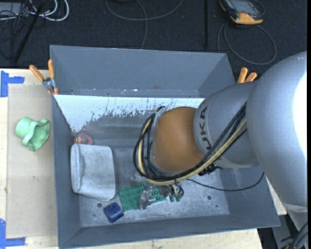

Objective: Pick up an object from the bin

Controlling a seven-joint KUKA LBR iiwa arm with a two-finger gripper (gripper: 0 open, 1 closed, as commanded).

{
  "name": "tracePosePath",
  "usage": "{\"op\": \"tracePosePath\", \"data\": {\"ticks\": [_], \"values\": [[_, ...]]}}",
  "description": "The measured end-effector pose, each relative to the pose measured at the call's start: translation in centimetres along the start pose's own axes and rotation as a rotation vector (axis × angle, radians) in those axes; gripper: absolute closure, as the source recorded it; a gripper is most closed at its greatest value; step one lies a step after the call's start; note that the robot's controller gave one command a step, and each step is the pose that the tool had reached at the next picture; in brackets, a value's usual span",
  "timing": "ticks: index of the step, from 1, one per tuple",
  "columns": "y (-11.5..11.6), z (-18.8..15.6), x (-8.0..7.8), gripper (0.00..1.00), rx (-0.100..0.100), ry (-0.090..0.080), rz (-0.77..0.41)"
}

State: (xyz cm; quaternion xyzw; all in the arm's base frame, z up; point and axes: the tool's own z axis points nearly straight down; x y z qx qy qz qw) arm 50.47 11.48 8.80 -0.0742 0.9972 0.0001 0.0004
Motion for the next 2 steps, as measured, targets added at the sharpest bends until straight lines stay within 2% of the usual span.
{"op": "tracePosePath", "data": {"ticks": [1,2], "values": [[-4.4,-11.6,-1.2,1.0,0.001,-0.008,-0.031],[-6.6,-18.2,-4.4,1.0,0.002,-0.005,-0.428]]}}
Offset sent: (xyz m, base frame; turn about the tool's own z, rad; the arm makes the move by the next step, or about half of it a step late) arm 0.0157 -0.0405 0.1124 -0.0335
